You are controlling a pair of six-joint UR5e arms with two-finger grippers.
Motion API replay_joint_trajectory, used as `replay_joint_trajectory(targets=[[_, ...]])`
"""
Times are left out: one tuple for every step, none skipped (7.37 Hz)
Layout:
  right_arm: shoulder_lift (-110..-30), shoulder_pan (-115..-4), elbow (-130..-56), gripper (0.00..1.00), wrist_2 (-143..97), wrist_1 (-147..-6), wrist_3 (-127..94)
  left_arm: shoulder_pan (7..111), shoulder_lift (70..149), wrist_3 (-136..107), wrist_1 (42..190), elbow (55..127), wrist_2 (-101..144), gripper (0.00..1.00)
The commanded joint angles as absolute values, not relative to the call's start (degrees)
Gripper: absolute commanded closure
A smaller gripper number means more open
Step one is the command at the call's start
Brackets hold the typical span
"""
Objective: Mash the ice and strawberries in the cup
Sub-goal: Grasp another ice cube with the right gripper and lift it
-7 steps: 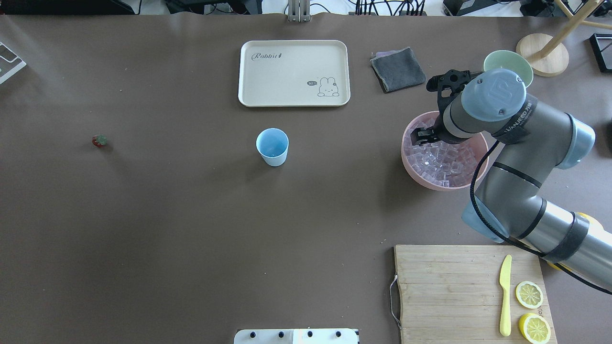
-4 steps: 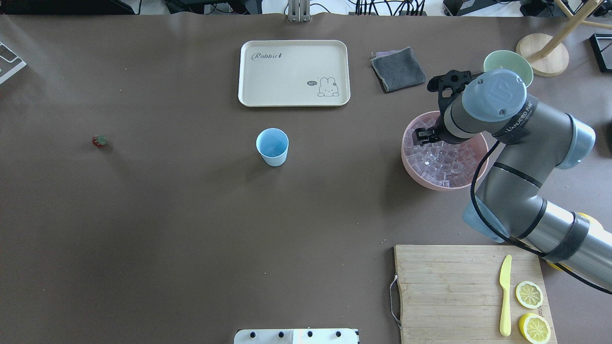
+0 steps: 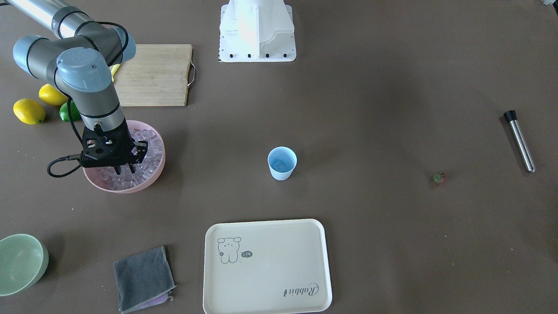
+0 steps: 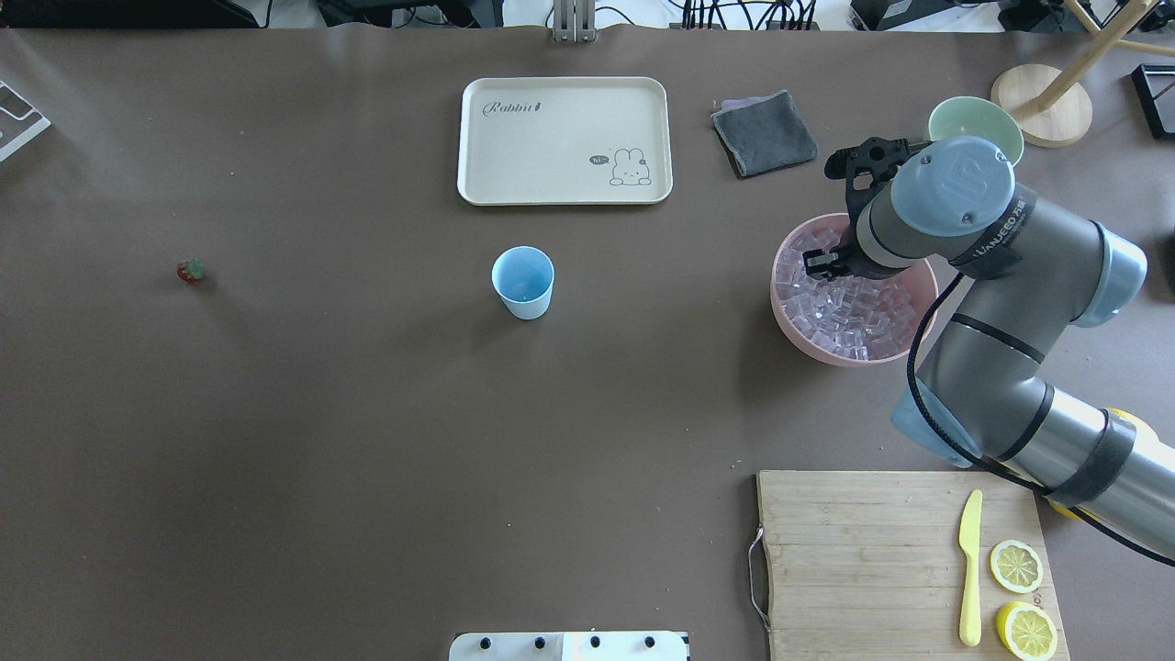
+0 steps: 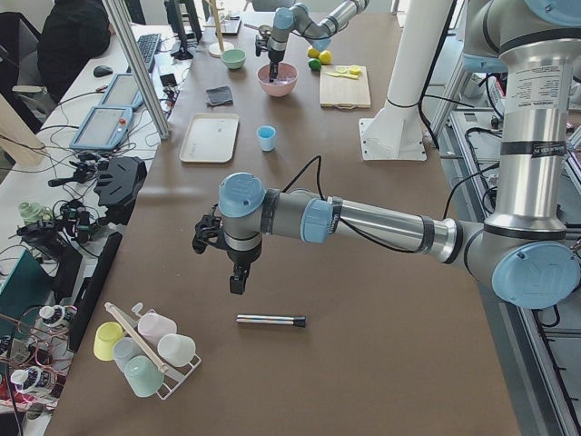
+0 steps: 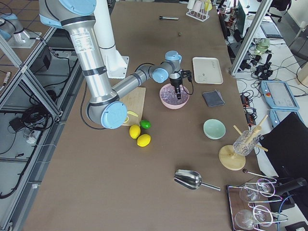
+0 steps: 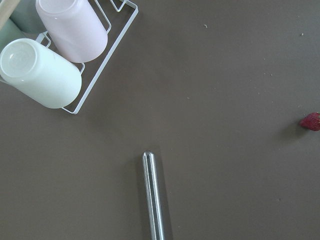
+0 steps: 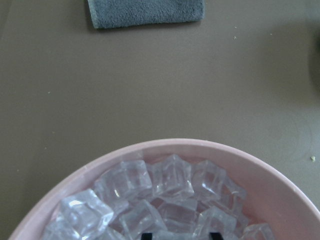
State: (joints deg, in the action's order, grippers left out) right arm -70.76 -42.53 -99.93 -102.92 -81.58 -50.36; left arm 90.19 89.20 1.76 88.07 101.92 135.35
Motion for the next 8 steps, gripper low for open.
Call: replay_joint_trajectory(targets=[[-70.4, -42.5, -100.5, 0.80, -103.1, -81.7, -50.4, 90.2, 89.3, 1.8, 88.1, 101.8, 135.4, 0.01], [-70.4, -42.6, -100.5, 0.83, -103.1, -81.7, -50.4, 90.2, 89.6, 1.8, 88.1, 101.5, 135.4, 0.01], [-70.3, -43.1, -101.1, 0.86, -103.6, -81.7, -50.4, 90.2, 89.7, 1.8, 88.1, 101.5, 135.4, 0.01], [-70.3, -44.2, -104.1, 0.86, -104.3, -82.5, -50.2, 90.2, 89.9, 1.8, 88.1, 101.4, 135.4, 0.01], [-70.0, -45.1, -106.8, 0.86, -106.9, -82.4, -50.4, 90.2, 89.9, 1.8, 88.1, 101.7, 135.4, 0.01], [-65.9, -44.7, -106.0, 0.86, -106.7, -82.6, -52.1, 90.2, 89.9, 1.7, 88.1, 102.0, 135.4, 0.01], [-61.0, -43.3, -103.8, 0.87, -106.6, -82.4, -57.5, 90.2, 89.9, 1.7, 88.1, 102.1, 135.4, 0.01], [-55.1, -40.7, -100.3, 0.87, -105.0, -82.5, -62.6, 90.2, 89.9, 1.7, 88.1, 102.2, 135.4, 0.01]])
